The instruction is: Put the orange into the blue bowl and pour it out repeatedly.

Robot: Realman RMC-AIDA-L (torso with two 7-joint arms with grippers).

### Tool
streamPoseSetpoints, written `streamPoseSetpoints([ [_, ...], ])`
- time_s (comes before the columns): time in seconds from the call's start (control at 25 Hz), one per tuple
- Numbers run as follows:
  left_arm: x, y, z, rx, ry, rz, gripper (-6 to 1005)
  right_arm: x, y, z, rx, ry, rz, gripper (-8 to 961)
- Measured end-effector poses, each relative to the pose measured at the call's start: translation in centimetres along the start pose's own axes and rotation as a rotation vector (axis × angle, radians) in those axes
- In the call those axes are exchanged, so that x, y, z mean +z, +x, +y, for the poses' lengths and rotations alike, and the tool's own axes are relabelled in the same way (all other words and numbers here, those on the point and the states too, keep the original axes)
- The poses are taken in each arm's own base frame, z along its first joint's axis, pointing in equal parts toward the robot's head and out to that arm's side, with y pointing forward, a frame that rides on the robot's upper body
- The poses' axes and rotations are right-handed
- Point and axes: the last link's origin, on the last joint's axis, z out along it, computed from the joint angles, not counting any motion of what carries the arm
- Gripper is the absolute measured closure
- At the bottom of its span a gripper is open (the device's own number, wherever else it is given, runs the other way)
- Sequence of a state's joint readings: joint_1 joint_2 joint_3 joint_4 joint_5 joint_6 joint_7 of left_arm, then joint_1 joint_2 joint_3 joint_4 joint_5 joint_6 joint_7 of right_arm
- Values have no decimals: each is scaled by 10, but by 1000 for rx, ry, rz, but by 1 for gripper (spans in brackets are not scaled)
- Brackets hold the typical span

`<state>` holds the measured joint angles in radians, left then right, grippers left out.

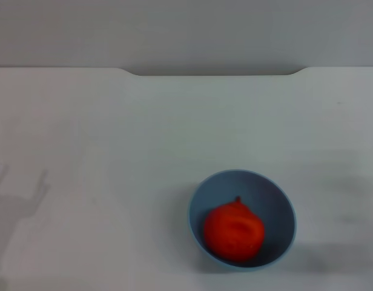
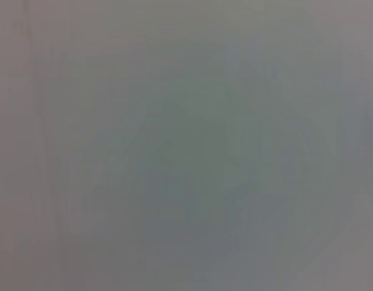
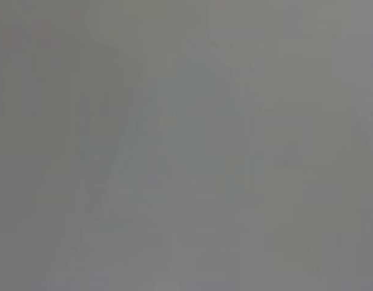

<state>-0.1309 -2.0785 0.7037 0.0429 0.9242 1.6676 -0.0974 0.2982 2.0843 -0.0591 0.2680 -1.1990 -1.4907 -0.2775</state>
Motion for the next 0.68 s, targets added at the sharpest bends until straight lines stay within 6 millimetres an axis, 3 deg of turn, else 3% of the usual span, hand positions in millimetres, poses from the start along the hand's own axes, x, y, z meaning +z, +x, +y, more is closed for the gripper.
streamPoseSetpoints([
  [0.4, 0, 0, 8, -17, -35, -1, 199, 1, 3, -11, 286, -10, 3, 547],
  [0.68, -1, -1, 13, -36, -51, -2, 199, 4, 10, -7, 313, -23, 56, 547],
])
